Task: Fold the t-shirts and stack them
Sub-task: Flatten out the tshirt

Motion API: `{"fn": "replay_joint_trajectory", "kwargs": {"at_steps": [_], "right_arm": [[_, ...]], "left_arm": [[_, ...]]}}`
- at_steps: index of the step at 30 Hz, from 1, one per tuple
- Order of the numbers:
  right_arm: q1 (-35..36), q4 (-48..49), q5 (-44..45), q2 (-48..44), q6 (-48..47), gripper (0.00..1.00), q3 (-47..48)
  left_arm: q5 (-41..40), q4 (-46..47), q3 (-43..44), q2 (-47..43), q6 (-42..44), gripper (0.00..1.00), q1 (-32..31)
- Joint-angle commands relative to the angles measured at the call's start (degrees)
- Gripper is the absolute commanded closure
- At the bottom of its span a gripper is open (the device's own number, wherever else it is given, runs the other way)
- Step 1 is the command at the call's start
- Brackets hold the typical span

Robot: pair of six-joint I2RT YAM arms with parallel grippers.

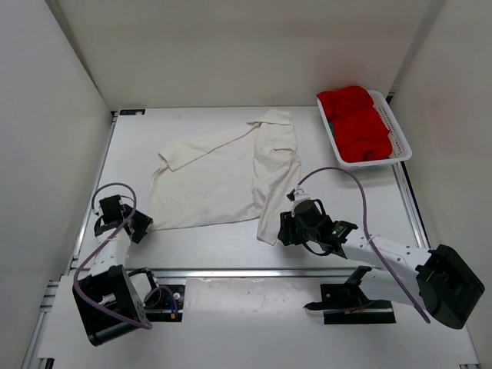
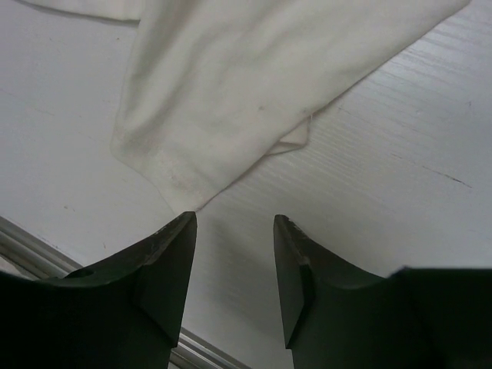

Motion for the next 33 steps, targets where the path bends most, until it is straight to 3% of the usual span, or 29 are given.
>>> {"fn": "replay_joint_trajectory", "kwargs": {"at_steps": [1,4,10,14,22,26,28,31,33], "right_arm": [[-0.7,3.1,-1.4,-1.1,-0.2,0.57,-0.6],[-0.6,3.6,-1.7,0.2,-0.2,0.55,-0.7],[0.8,3.6,0.5,4.1,1.0,0.53,0.4],[5.3,-1.0,8.9,8.9,1.0,0.50,4.3],[9.0,-2.6,10.7,14.7,4.5,0.47,9.2],[9.7,-5.6,14.1,19.4,6.6,0.58,10.4],[9.4,-7.4,14.3,21.6,7.8,0.77,11.6],[10.2,-10.2,16.0,24.3,10.3,0.95,13.1],[11.0,-12.3,18.0,23.2,11.2,1.00,14.2]], "left_arm": [[0.4,2.7,-2.0,1.7,-4.3,0.45,-2.4],[1.6,6.3,-4.1,3.3,-5.6,0.49,-2.5],[2.6,8.7,-4.6,3.5,-6.3,0.82,-2.4],[1.0,8.5,-2.8,2.1,-5.6,0.99,-4.8],[-3.5,7.1,3.7,-0.2,-1.9,1.00,-15.4],[-3.7,6.5,5.0,-1.0,-0.4,1.00,-18.3],[-2.6,7.4,4.7,-1.6,-0.3,1.00,-19.0],[-1.3,7.8,4.8,-1.5,0.6,1.00,-20.0],[-0.3,8.2,5.2,-1.2,1.1,1.00,-21.3]]}}
